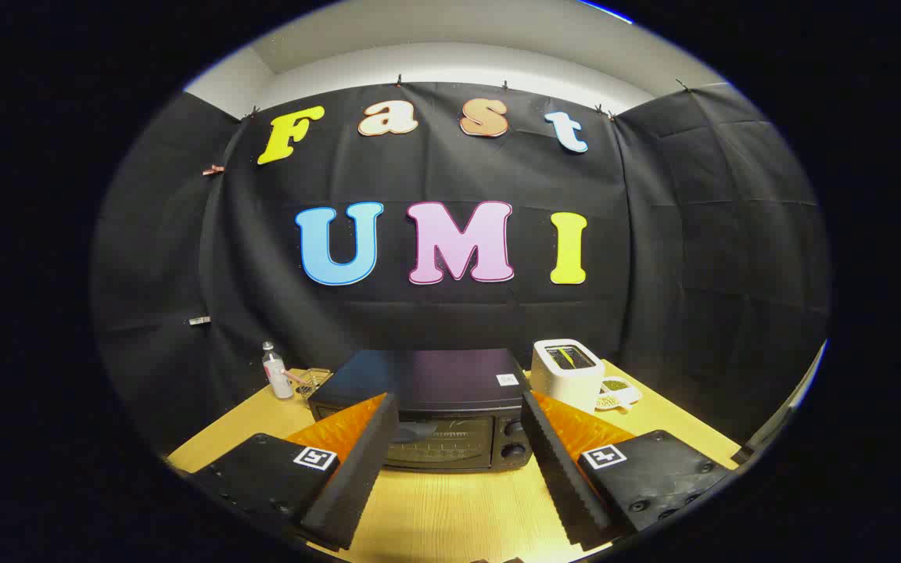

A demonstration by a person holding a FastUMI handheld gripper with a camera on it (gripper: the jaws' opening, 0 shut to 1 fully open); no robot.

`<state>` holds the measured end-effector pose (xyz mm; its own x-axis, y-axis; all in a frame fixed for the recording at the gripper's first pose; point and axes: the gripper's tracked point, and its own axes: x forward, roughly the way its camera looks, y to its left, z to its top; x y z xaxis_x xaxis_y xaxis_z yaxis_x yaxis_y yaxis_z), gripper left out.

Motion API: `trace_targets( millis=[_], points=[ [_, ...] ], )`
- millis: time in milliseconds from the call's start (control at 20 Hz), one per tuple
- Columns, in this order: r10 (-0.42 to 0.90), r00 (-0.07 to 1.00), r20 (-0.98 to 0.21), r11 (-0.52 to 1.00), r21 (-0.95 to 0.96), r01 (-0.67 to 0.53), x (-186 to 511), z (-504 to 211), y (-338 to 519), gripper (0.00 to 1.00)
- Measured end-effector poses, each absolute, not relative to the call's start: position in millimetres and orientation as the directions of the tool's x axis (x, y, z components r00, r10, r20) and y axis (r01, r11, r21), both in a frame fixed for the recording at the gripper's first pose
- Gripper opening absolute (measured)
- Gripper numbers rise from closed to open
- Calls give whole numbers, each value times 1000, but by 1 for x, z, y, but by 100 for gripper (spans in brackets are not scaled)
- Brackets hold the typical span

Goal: Open the toaster oven, put the food inside, and close the toaster oven door.

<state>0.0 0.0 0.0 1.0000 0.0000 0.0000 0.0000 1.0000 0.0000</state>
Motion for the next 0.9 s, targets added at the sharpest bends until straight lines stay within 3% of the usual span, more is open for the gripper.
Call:
trace_targets(
  millis=[900],
  points=[
    [17,1000,-22,1000,10,-17,2,-5,0,97]
  ],
)
